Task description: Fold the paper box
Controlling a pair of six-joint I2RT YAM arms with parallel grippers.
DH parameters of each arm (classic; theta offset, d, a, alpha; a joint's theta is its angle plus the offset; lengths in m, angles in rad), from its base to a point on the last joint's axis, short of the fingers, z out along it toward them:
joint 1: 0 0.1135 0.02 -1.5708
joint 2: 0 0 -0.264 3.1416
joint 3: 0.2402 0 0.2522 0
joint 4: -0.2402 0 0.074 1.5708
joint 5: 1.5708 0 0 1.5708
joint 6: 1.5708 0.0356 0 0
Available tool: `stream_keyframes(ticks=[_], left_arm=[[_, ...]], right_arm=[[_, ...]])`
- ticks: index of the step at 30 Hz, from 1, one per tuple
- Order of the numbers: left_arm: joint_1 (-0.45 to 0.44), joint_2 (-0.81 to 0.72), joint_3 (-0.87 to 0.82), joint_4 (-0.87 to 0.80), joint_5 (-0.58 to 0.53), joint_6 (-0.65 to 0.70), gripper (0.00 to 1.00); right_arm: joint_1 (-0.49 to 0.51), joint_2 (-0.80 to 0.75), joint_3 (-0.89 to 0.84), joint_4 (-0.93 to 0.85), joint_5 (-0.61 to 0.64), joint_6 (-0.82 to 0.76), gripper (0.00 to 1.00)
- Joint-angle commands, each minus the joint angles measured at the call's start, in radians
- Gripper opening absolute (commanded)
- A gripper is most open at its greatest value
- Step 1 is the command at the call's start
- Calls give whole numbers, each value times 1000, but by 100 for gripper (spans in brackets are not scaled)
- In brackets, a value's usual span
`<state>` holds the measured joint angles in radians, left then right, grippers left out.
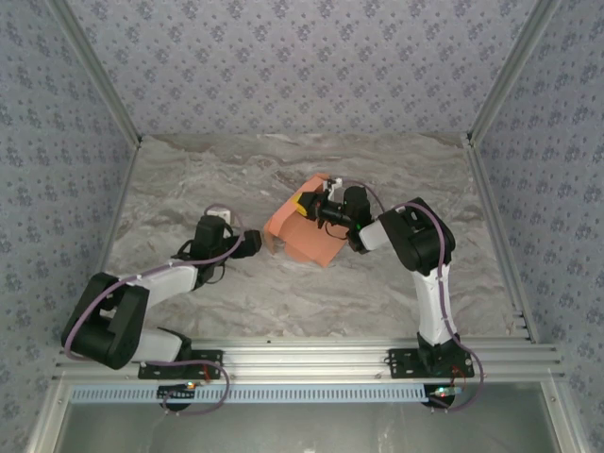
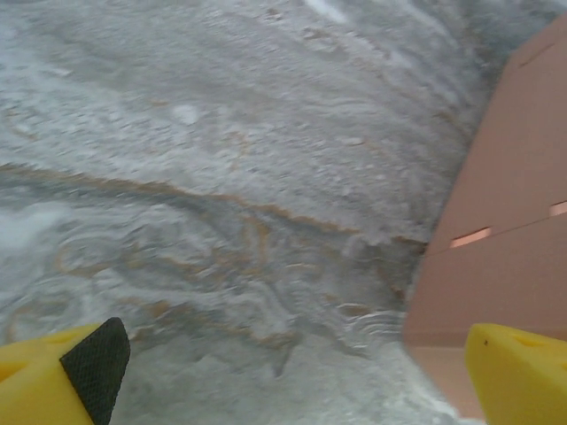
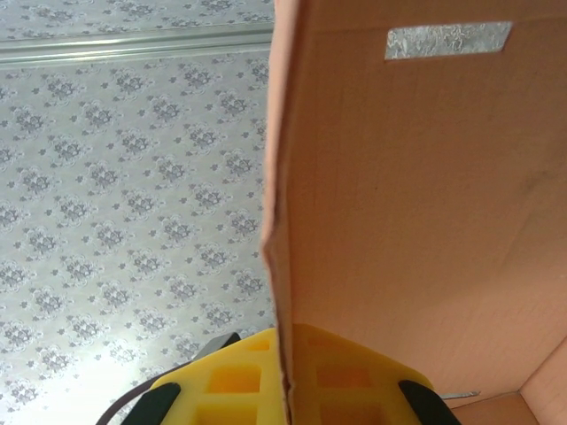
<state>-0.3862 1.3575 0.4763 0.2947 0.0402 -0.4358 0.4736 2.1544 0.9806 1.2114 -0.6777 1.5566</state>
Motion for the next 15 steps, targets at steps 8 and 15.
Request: stream_keyframes(ticks=[8, 15], left_arm=[[-43, 44, 16, 143, 196, 35, 99], [-90, 120, 33, 192, 201, 16, 99]], right_arm=[[2, 22, 12, 12, -8, 17, 1], [4, 22, -5, 17, -1, 17, 0]])
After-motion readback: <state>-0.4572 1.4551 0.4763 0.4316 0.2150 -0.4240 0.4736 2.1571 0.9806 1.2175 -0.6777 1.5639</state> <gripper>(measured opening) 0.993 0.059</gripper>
